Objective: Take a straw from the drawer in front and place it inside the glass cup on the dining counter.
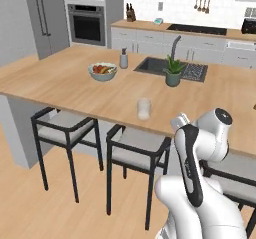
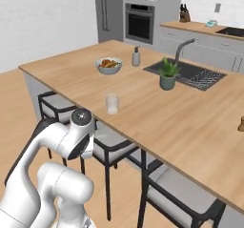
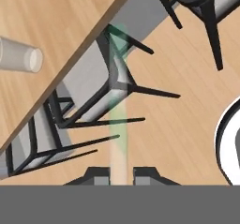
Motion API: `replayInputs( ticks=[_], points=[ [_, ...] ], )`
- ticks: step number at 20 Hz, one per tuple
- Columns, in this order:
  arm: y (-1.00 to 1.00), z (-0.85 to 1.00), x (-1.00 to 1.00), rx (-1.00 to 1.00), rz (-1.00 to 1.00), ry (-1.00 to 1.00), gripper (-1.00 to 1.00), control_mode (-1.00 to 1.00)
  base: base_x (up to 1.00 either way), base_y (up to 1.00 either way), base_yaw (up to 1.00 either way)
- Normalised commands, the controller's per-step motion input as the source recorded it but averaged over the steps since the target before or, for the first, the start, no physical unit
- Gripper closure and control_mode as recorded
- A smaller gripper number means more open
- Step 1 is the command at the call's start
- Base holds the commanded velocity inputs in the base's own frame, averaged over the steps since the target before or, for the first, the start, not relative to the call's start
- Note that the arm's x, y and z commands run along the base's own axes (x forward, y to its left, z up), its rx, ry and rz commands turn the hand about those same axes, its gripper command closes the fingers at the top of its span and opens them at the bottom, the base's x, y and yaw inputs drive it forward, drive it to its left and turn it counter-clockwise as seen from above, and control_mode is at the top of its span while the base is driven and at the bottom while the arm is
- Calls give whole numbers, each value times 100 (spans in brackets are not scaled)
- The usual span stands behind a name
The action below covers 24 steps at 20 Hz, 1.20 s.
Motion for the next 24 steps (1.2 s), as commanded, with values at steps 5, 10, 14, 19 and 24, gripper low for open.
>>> replayInputs(
  ticks=[5,10,14,19,24],
  points=[
    [0,0,0,0,0,0,100,100,39,48,-24],
    [0,0,0,0,0,0,100,100,46,41,-25],
    [0,0,0,0,0,0,100,100,47,21,-29],
    [0,0,0,0,0,0,100,100,48,19,-29],
    [0,0,0,0,0,0,100,100,49,32,-29]
  ],
)
